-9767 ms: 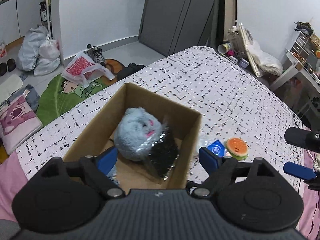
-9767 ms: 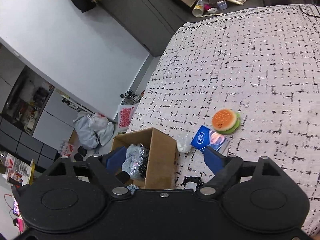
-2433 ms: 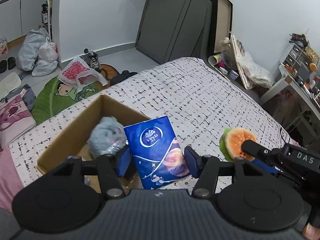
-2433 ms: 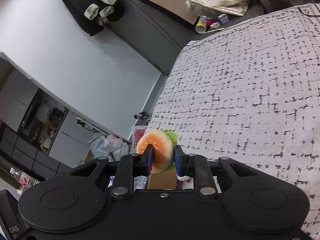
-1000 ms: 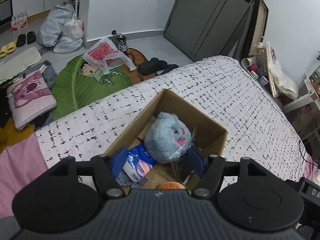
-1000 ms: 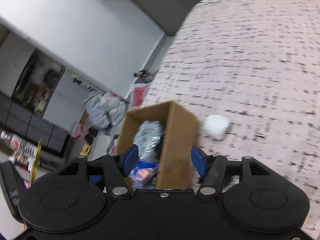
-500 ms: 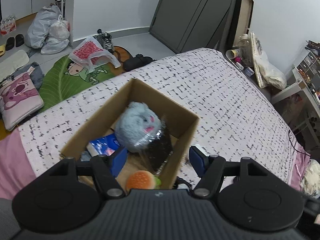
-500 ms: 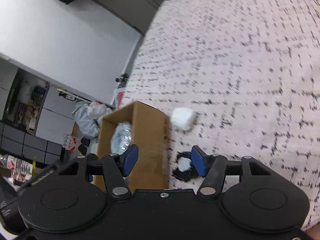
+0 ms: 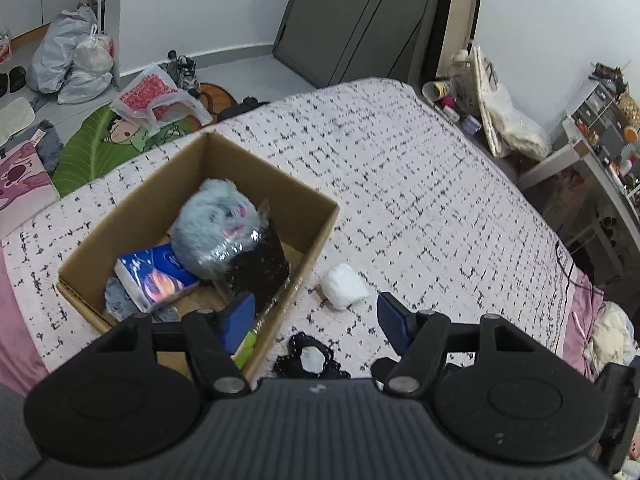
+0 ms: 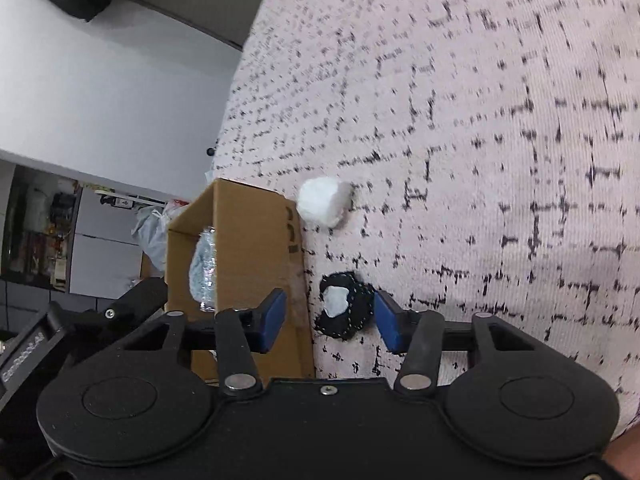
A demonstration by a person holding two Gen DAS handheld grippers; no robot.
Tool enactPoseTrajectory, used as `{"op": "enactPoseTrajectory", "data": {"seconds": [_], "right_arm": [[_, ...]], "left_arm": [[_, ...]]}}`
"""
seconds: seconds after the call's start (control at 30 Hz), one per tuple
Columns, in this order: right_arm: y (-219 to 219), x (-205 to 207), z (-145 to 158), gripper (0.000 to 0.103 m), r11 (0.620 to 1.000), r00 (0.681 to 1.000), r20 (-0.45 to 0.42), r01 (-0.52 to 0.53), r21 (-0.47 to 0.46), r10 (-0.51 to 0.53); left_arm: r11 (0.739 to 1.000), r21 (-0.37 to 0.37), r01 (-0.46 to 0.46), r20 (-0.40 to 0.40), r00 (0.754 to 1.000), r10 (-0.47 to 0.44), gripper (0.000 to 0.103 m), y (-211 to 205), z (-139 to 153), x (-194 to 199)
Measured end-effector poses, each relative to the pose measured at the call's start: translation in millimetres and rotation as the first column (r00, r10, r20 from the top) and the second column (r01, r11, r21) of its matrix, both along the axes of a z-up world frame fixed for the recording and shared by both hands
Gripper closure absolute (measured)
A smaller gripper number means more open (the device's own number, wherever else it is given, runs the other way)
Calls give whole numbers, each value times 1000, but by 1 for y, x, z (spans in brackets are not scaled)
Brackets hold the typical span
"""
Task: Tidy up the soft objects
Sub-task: 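Move the right tool to the black lace scrunchie and close on it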
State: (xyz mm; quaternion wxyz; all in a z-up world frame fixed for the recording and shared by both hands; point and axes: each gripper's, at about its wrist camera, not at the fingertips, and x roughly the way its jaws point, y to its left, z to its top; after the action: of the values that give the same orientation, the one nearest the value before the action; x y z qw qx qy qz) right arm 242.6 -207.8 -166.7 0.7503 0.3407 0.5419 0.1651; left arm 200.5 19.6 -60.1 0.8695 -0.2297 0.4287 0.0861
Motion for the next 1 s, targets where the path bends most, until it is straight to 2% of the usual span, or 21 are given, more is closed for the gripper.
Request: {"op": "enactPoseTrajectory", "data": {"seconds": [0.1, 0.23, 0.37, 0.73, 0.83, 0.97, 1.0], "right_arm": [[1, 3, -7, 57, 1000, 1000, -11, 3, 4, -3], [4, 6, -18, 57, 1000, 999, -32, -3, 2, 3], [7, 9, -30, 57, 1000, 999, -50, -1, -2, 1], [21, 20, -55, 58, 1000, 997, -79, -12, -10, 11], [24, 23, -58, 67, 1000, 996, -84, -16, -6, 16], [26, 23, -58, 93, 1000, 996, -82, -16, -13, 15], [25, 23, -57, 94, 1000, 997, -75, -13, -17, 11]], "left_arm": [[1000, -13, 25, 1, 1000, -25, 39, -6, -2, 1], [998, 21, 58, -4, 998, -58, 40, -11, -6, 4], [998, 21, 58, -29, 998, -57, 40, -7, -14, 7], [997, 24, 70, -38, 997, -69, 41, -4, -23, 12], [996, 35, 78, -42, 996, -77, 41, -4, -25, 14], [994, 54, 94, -56, 994, -91, 42, -7, -29, 16], [993, 56, 100, -59, 994, -96, 43, -7, -30, 16]]}}
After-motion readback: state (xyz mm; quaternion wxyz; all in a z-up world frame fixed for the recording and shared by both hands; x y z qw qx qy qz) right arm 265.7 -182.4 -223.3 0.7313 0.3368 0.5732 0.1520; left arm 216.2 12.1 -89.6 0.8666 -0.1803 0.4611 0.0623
